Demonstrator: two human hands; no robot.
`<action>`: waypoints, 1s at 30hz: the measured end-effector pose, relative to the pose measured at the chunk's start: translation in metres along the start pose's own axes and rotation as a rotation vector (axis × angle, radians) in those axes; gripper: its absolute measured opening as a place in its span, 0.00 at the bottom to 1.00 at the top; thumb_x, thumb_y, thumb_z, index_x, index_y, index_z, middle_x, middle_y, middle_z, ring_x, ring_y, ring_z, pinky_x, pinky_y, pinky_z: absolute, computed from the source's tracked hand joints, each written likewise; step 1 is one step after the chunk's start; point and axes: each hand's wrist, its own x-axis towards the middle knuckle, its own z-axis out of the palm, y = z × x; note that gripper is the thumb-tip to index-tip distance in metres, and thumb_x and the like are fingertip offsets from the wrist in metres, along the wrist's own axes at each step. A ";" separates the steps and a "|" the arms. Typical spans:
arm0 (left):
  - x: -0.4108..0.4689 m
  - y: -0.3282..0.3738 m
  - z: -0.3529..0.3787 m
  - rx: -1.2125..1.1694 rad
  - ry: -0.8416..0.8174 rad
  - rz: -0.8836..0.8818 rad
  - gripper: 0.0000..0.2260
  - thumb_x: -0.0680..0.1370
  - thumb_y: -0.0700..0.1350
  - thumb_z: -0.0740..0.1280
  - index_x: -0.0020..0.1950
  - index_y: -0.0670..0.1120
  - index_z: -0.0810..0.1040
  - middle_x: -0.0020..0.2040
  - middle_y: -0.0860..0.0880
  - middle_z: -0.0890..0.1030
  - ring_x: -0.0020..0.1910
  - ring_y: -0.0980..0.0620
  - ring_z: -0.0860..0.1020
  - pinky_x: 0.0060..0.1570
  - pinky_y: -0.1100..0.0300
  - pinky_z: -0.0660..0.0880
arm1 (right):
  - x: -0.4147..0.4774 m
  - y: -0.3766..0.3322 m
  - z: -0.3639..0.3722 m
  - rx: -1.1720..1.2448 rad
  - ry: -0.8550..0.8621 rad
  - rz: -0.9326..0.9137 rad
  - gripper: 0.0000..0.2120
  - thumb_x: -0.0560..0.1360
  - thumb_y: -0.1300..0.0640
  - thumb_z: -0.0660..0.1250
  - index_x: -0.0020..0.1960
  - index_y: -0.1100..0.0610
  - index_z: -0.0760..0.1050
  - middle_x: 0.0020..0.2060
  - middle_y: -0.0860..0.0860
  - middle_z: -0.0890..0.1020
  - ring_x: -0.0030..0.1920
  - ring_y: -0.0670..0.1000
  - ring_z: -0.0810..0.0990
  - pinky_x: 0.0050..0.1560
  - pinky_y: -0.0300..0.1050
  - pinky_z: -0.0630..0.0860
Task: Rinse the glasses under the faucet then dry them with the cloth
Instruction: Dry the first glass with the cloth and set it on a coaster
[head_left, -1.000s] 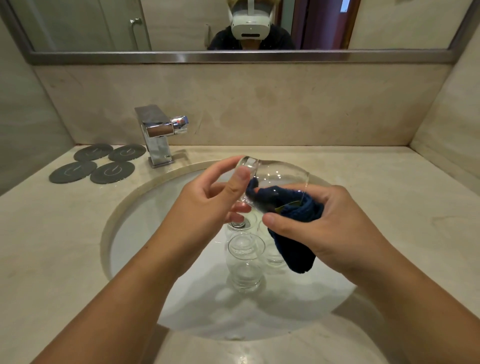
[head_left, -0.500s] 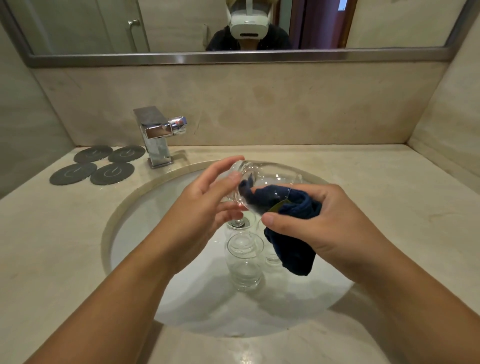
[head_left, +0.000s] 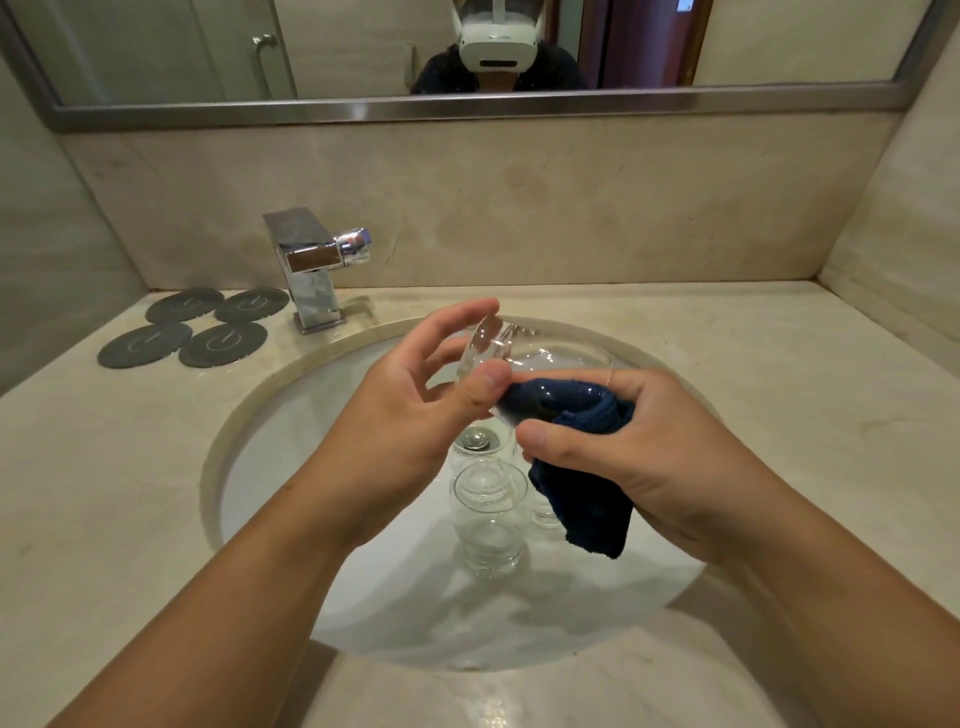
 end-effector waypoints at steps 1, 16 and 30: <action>0.000 0.000 -0.001 0.006 -0.018 0.010 0.23 0.77 0.52 0.76 0.72 0.61 0.79 0.70 0.47 0.82 0.64 0.45 0.85 0.72 0.41 0.76 | 0.001 0.000 0.000 0.043 -0.005 0.020 0.18 0.66 0.55 0.83 0.56 0.51 0.88 0.38 0.53 0.86 0.40 0.53 0.83 0.47 0.49 0.80; 0.001 -0.001 -0.006 0.080 -0.052 -0.058 0.21 0.80 0.59 0.69 0.62 0.44 0.84 0.58 0.40 0.85 0.59 0.47 0.84 0.64 0.44 0.80 | -0.003 -0.005 -0.002 -0.151 -0.002 0.017 0.18 0.66 0.52 0.81 0.56 0.48 0.88 0.46 0.62 0.88 0.45 0.63 0.88 0.51 0.57 0.85; 0.002 0.002 -0.008 0.008 -0.065 -0.099 0.24 0.76 0.62 0.72 0.71 0.56 0.81 0.66 0.47 0.85 0.61 0.50 0.85 0.65 0.48 0.79 | -0.002 -0.004 -0.003 -0.031 -0.013 0.023 0.15 0.67 0.57 0.81 0.53 0.51 0.89 0.37 0.58 0.84 0.38 0.58 0.83 0.41 0.51 0.79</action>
